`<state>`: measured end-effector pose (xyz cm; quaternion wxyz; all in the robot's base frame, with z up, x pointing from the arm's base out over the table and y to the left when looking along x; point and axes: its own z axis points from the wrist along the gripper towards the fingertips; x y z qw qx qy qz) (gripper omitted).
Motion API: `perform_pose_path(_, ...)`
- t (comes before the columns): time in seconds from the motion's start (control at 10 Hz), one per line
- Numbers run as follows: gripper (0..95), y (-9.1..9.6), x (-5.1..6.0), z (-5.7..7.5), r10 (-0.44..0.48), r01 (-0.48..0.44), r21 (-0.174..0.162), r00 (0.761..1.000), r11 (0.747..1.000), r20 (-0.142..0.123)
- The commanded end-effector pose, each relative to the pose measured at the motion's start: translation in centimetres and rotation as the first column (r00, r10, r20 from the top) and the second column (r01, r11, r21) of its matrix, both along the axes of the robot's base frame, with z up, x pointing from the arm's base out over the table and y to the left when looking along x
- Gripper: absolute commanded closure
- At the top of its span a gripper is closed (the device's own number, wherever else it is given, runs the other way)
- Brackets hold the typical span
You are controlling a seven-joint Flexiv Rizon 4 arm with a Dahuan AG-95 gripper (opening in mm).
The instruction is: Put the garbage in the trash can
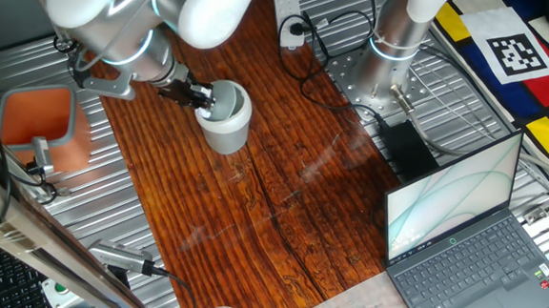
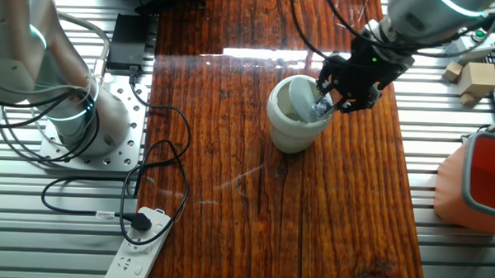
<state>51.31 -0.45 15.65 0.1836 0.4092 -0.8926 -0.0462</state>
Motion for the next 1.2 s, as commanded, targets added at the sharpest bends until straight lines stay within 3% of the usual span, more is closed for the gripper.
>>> perform_pose_path(0.1,95.0,0.00,-0.16,-0.03,-0.017,0.017,-0.006,1.000,1.000,-0.012)
perform_pose_path(0.5,95.0,0.22,-0.35,0.22,-0.052,0.052,-0.016,0.998,0.999,-0.043)
perform_pose_path(0.9,95.0,0.25,-0.49,-0.04,-0.053,0.053,-0.008,0.998,0.999,-0.044)
perform_pose_path(1.0,76.0,0.40,-0.50,-0.09,-0.052,0.052,-0.007,0.998,0.999,-0.045)
perform_pose_path(1.2,76.0,0.54,-0.52,-0.11,-0.050,0.050,-0.005,0.998,0.999,-0.047)
